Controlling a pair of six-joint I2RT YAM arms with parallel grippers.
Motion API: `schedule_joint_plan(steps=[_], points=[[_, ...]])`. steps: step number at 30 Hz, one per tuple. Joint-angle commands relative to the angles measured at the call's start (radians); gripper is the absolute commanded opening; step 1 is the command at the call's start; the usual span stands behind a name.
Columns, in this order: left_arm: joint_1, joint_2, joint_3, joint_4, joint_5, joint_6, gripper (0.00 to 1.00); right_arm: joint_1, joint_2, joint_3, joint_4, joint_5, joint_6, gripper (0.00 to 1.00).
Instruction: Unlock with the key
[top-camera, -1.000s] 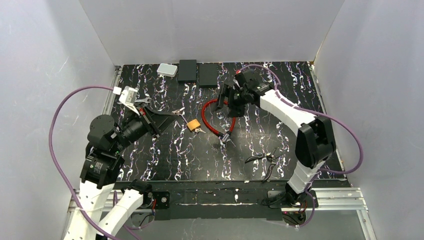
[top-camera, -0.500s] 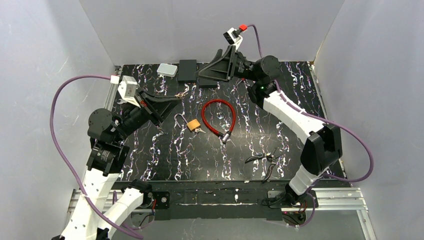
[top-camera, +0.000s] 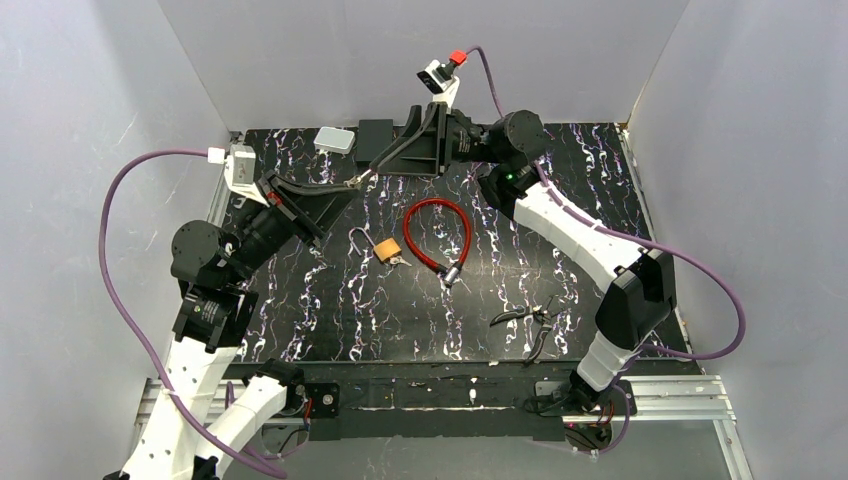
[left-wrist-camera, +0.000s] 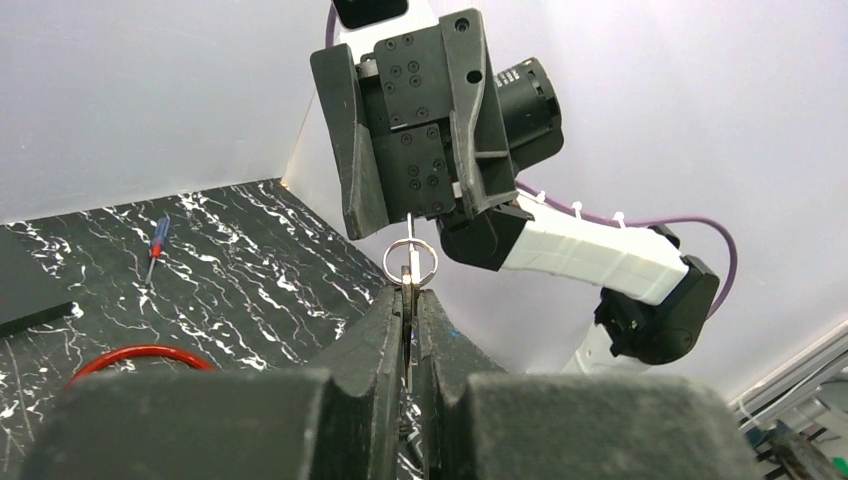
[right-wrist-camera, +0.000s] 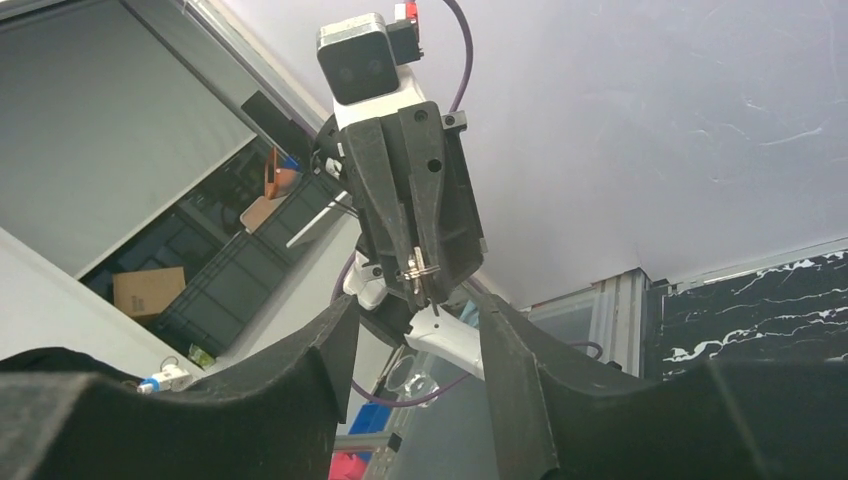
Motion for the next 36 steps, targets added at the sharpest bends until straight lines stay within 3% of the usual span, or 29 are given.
schedule_joint_plan(steps=[1, 13, 29, 36], points=[[-0.002, 0.000, 0.036, 0.039, -0.035, -0.053, 0.00, 0.008, -0.024, 0.038, -0.014, 0.009, -0.064, 0.53], [-0.001, 0.024, 0.033, 0.041, -0.028, -0.097, 0.00, 0.030, -0.046, 0.038, -0.122, 0.040, -0.175, 0.44], [-0.002, 0.040, 0.025, 0.041, -0.030, -0.119, 0.00, 0.032, -0.070, 0.019, -0.146, 0.088, -0.218, 0.31], [-0.002, 0.044, 0.013, 0.041, -0.041, -0.132, 0.00, 0.033, -0.086, -0.003, -0.168, 0.089, -0.244, 0.13]])
